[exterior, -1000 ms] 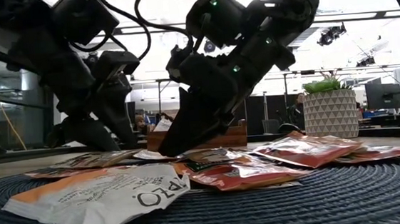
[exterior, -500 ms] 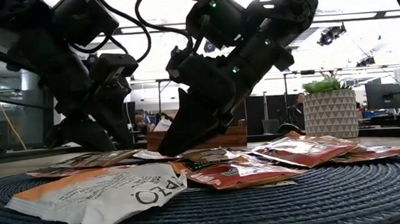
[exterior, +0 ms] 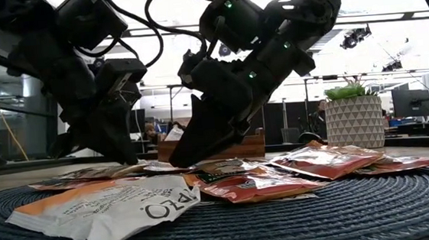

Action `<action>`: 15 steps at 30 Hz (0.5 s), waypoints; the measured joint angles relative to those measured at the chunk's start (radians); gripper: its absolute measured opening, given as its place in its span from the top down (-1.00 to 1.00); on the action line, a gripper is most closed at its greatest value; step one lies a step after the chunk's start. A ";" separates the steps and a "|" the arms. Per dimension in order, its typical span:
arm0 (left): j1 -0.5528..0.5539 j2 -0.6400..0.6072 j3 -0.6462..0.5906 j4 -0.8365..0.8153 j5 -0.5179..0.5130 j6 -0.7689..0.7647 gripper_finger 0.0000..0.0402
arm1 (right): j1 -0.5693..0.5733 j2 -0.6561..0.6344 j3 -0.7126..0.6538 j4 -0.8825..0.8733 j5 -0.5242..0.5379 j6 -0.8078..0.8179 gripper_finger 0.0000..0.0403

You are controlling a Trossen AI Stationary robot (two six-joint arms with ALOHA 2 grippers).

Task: Pick & Place Tea
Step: Put the white tea bag into the left section of the wooden organizer

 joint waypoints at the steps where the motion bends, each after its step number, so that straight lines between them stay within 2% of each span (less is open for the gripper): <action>1: 0.000 0.000 0.000 -0.001 0.000 0.001 0.95 | 0.000 0.000 0.000 0.000 0.000 0.000 0.07; 8: 0.000 0.000 0.000 -0.006 -0.018 0.015 0.99 | -0.016 -0.034 -0.002 -0.020 -0.047 0.000 0.07; 15: 0.001 -0.029 0.000 -0.005 -0.033 0.066 1.00 | -0.044 -0.150 0.000 -0.048 -0.067 0.000 0.07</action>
